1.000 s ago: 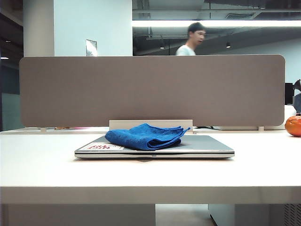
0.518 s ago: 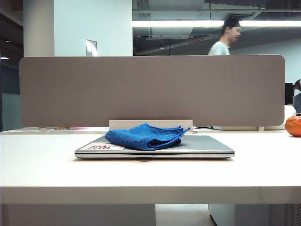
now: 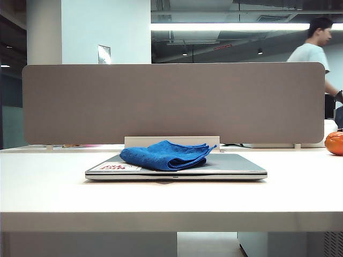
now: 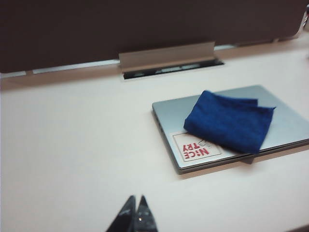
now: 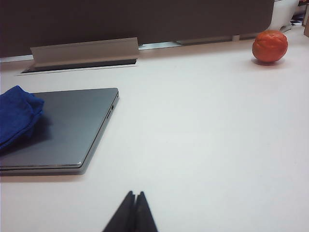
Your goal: Pick up the blue rag and put it over the laptop.
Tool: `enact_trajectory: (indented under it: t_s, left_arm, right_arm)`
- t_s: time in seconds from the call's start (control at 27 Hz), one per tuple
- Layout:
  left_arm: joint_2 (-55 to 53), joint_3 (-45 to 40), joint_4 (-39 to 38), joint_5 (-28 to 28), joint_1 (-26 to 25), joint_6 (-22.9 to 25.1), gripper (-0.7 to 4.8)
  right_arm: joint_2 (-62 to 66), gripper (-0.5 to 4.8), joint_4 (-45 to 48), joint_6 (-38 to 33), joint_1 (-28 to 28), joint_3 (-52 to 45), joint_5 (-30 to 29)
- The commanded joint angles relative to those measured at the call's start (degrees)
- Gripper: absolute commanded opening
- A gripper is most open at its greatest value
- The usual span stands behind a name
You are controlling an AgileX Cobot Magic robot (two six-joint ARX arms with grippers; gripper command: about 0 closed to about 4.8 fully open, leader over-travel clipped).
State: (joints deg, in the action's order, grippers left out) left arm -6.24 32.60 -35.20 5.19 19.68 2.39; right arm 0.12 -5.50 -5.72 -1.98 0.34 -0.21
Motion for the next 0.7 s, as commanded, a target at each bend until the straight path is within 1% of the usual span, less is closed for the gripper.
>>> enact_trajectory:
  t_s: [0.04,0.15,0.26,0.41,0.44,0.56,0.7]
  left_arm:
    - [0.0,-5.3,10.4,-2.0,-4.4,0.4,-0.06]
    - [0.0,-10.3,17.6,-4.4,-8.9,-2.6,-0.06]
    - [0.0,-14.1,22.3,-7.6,-13.1,-5.0,-0.06]
    - [0.1,-17.7,26.0,-10.4,-18.0,-7.0,-0.06]
    - [0.1,-18.9,26.8,-10.6,-20.1,-7.4,-0.06]
    - [0.1,-20.3,28.0,-10.5,-21.6,-7.3,-0.06]
    - [1.2,-23.7,32.9,-10.4,-21.6,-7.1,-0.06]
  right_arm:
    - [-0.1,-0.05,0.7,0.2,0.0,-0.3,0.2]
    - [-0.1,-0.05,0.7,0.2,0.0,-0.3,0.2]
    - [-0.1,-0.05,0.7,0.1,0.0,-0.3,0.2]
    - [-0.1,-0.05,0.7,0.2,0.0,-0.3,0.2]
    - [-0.1,-0.05,0.7,0.2,0.0,-0.3,0.2]
    - [-0.1,-0.05,0.7,0.2,0.0,-0.3,0.2]
    - [-0.1,-0.05,0.7,0.2,0.0,-0.3,0.2]
